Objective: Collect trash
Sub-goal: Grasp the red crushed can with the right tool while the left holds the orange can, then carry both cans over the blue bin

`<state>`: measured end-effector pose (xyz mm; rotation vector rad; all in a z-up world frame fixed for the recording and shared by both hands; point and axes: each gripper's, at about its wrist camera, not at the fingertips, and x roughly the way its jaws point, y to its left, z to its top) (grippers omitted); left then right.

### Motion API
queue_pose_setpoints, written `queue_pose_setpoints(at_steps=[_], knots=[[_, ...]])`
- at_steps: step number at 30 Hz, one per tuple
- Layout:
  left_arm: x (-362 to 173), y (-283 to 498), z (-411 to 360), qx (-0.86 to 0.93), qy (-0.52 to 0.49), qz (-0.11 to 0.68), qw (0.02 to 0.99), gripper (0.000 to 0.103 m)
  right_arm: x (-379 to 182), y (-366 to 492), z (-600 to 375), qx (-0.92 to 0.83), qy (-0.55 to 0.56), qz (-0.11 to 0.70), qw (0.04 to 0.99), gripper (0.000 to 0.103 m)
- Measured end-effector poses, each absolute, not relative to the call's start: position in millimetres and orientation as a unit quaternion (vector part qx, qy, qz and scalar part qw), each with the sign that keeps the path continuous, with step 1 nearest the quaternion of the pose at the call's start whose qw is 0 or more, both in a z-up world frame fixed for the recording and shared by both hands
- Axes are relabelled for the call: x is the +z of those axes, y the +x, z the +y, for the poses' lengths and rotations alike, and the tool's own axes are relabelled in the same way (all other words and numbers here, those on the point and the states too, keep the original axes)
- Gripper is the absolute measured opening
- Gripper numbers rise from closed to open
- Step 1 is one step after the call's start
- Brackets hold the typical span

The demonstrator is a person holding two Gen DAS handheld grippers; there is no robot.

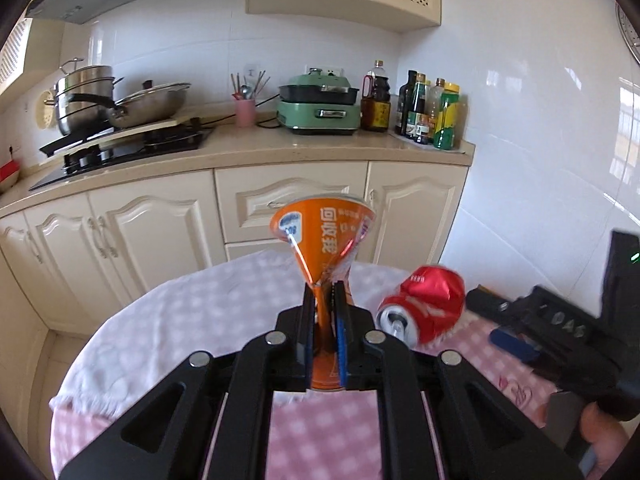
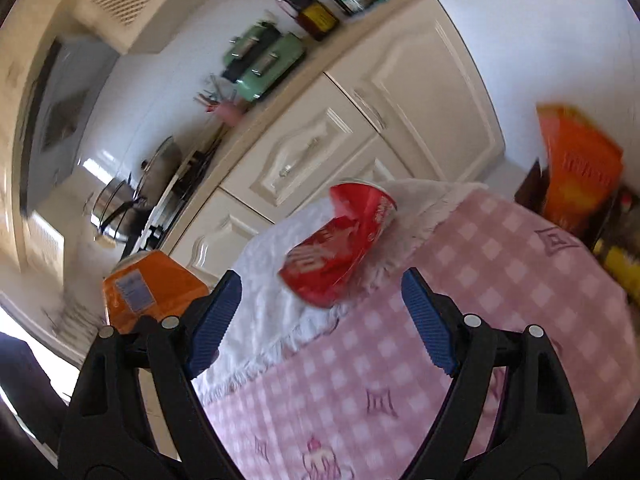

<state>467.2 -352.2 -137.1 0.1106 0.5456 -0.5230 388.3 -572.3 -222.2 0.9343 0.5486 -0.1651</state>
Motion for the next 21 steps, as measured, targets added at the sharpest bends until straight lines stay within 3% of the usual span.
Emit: queue_pose_setpoints(at_steps=[7,10,12,14,17,21], knots=[[-142,482,-363,-0.261,0.065,0.265,0.926,0.008,-243,416,-590,-0.08,0.481,0.269,0.831,0.081],[-144,486,-362,-0.262,0.065,0.269,0.925,0.008,-250,429,-591,-0.065,0.501,0.279,0.817,0.065],[-145,486,-360,-0.263,0.065,0.269,0.924,0.008,-259,441,-594,-0.048,0.516,0.29,0.805,0.039],[-144,485,-356,-0.265,0.063,0.269,0.924,0.008,-267,446,-595,-0.029,0.529,0.296,0.795,0.024],[-142,481,-345,-0.263,0.059,0.267,0.925,0.008,-251,443,-583,-0.017,0.494,0.291,0.819,0.014],[-137,480,-320,-0.254,0.039,0.271,0.927,0.008,-210,434,-545,-0.003,0.414,0.284,0.865,0.014]])
